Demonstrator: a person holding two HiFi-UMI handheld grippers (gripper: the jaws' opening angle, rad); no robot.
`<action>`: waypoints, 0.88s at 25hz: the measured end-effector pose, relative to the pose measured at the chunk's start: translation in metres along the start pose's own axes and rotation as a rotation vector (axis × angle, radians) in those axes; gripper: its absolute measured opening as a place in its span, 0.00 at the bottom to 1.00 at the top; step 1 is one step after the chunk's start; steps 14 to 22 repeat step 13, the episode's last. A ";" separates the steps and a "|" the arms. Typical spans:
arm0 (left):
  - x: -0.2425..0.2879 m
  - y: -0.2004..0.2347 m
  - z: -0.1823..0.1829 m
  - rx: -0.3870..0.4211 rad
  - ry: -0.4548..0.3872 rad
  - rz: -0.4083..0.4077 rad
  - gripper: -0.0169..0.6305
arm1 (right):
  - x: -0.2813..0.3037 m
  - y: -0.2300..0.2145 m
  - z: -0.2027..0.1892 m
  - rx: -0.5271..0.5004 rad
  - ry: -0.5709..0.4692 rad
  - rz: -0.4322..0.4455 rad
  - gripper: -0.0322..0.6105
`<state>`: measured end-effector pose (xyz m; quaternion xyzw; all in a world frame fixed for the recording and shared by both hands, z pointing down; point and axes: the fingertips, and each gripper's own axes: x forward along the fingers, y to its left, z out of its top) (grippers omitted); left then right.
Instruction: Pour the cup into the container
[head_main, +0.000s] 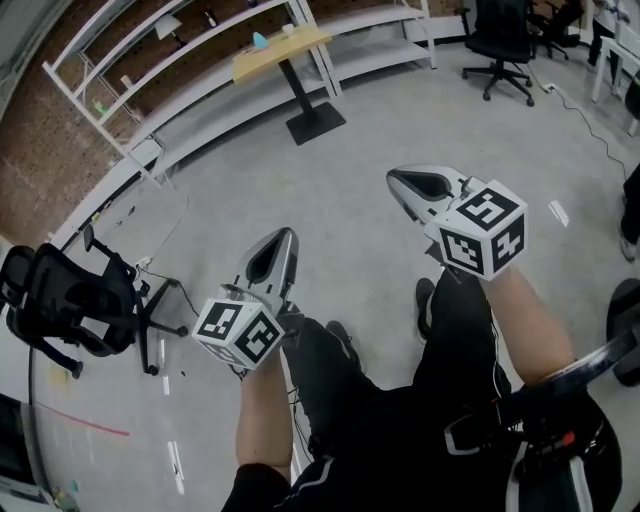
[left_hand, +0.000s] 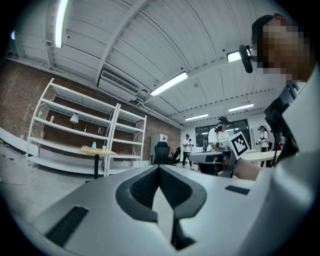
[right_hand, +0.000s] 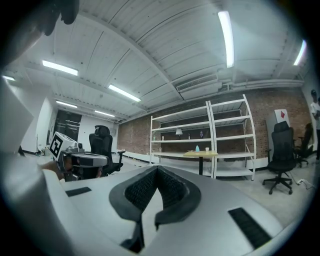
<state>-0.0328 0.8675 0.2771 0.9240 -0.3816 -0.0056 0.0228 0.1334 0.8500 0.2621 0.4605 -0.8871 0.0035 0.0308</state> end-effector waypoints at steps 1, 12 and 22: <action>-0.001 0.001 0.001 0.002 0.000 0.000 0.03 | 0.001 0.002 0.000 0.001 0.002 0.001 0.05; 0.007 -0.005 -0.001 -0.008 -0.009 -0.018 0.03 | 0.003 -0.004 0.003 -0.007 -0.005 0.005 0.05; 0.008 -0.004 -0.002 -0.012 -0.010 -0.017 0.03 | 0.004 -0.004 0.002 -0.007 -0.004 0.006 0.05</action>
